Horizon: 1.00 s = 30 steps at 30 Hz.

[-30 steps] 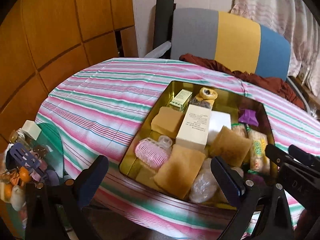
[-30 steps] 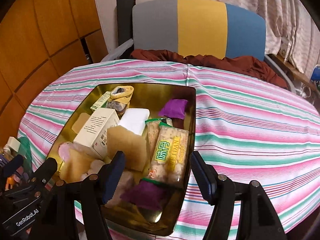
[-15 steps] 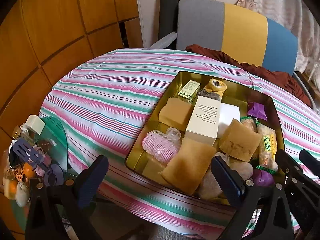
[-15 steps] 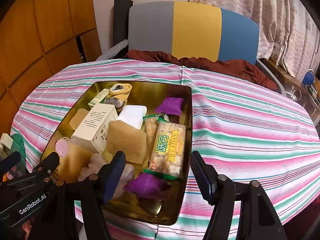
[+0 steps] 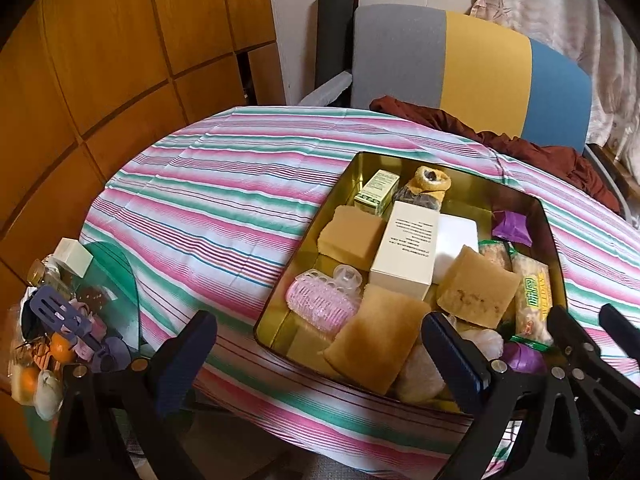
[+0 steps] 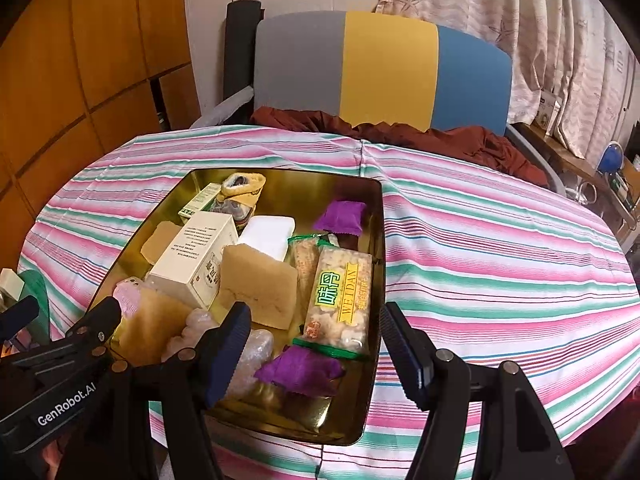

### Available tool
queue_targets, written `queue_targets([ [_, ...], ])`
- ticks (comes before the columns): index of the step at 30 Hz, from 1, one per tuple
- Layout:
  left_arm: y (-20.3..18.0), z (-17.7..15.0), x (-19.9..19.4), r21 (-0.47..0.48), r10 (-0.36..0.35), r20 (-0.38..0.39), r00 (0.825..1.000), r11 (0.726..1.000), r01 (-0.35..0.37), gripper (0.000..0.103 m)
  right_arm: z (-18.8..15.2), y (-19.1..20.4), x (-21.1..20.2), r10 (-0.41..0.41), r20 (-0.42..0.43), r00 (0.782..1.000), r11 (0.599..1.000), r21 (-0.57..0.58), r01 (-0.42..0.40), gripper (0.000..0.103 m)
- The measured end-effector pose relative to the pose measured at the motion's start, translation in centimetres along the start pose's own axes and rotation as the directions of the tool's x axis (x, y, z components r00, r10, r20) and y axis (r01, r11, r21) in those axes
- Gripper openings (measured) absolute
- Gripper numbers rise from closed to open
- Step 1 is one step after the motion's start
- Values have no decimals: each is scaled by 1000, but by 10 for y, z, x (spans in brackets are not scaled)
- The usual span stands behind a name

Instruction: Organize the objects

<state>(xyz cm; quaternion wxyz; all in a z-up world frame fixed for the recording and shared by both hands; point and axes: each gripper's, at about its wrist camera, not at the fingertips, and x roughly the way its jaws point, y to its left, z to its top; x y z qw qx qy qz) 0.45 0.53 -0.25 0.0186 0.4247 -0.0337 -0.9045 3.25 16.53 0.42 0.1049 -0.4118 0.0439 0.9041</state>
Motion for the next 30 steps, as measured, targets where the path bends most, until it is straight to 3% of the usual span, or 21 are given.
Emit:
queue_targets([
  [11,1,-1,1,5,24,0,1000,1000,-24,103,0,-2,0,-39,13,999,999,6,39,68],
  [30,-1,-2,2,5,24,0,1000,1000,-24,103,0,-2,2,-27,5,1000,1000,11,27,68],
])
